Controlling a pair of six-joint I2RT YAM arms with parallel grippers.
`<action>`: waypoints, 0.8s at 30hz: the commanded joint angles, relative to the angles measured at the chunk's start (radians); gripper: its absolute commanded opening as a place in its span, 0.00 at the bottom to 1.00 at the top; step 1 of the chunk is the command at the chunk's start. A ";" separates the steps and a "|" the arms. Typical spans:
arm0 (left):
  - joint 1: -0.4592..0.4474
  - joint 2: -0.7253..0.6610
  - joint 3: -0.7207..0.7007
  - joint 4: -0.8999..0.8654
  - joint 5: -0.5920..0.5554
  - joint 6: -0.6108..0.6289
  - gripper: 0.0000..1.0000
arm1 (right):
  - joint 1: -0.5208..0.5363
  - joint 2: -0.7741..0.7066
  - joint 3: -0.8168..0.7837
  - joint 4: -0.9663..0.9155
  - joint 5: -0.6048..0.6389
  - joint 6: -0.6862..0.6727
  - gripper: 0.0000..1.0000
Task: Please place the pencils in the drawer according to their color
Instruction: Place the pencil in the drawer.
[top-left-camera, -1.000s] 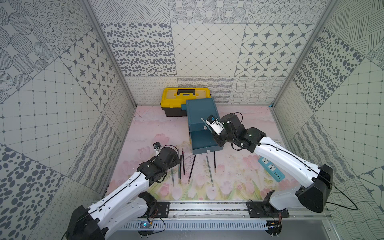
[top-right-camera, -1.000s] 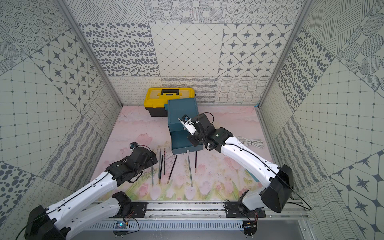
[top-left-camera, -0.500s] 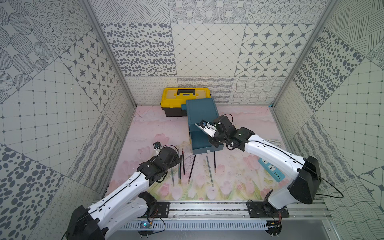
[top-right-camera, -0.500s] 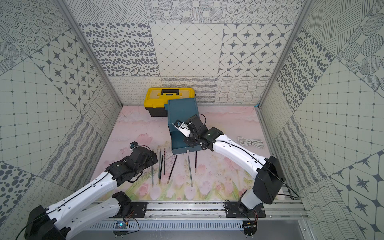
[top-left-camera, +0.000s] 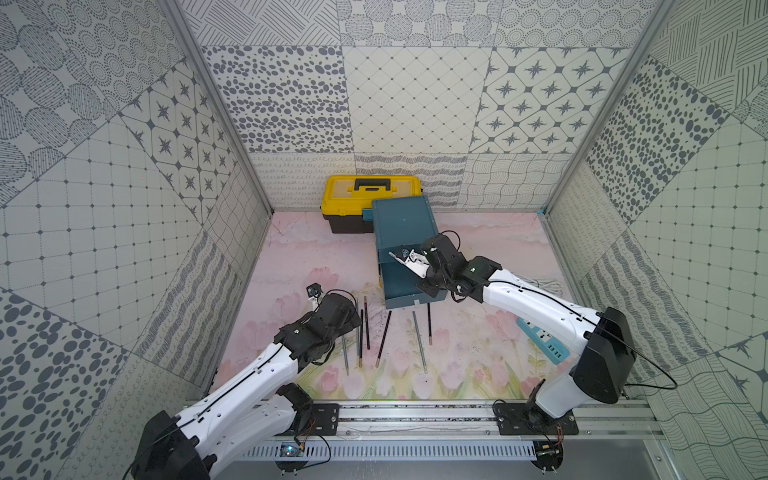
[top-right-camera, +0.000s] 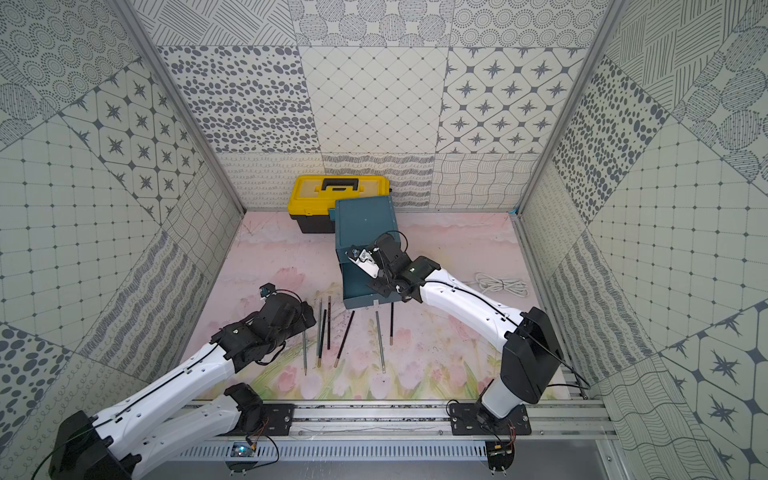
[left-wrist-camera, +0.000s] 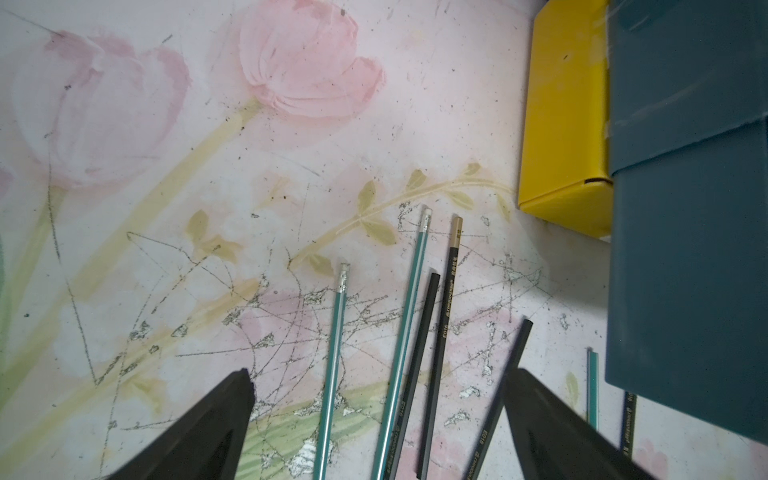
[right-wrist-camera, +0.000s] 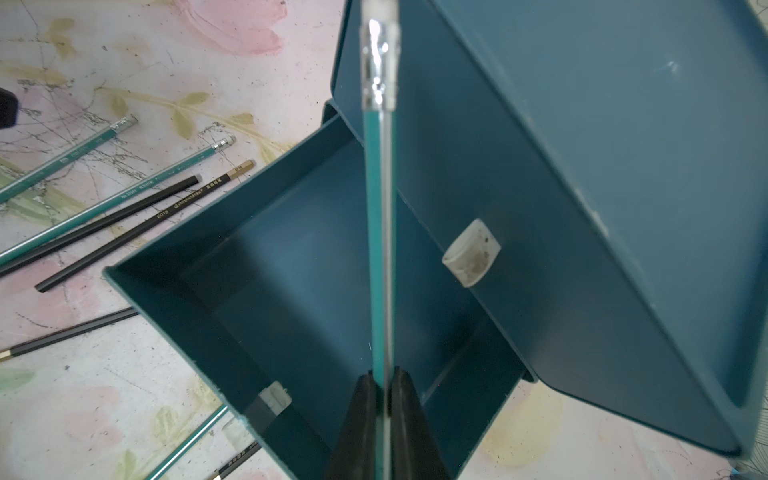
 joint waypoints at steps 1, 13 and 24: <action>0.009 -0.006 0.012 0.008 -0.001 0.006 0.99 | 0.004 0.030 -0.006 0.015 0.028 -0.006 0.00; 0.010 -0.013 0.007 0.012 0.003 0.007 0.99 | 0.004 0.048 0.017 -0.038 0.025 0.035 0.17; 0.010 -0.031 0.002 0.007 0.006 0.003 0.99 | 0.012 0.029 0.061 -0.078 0.066 0.099 0.36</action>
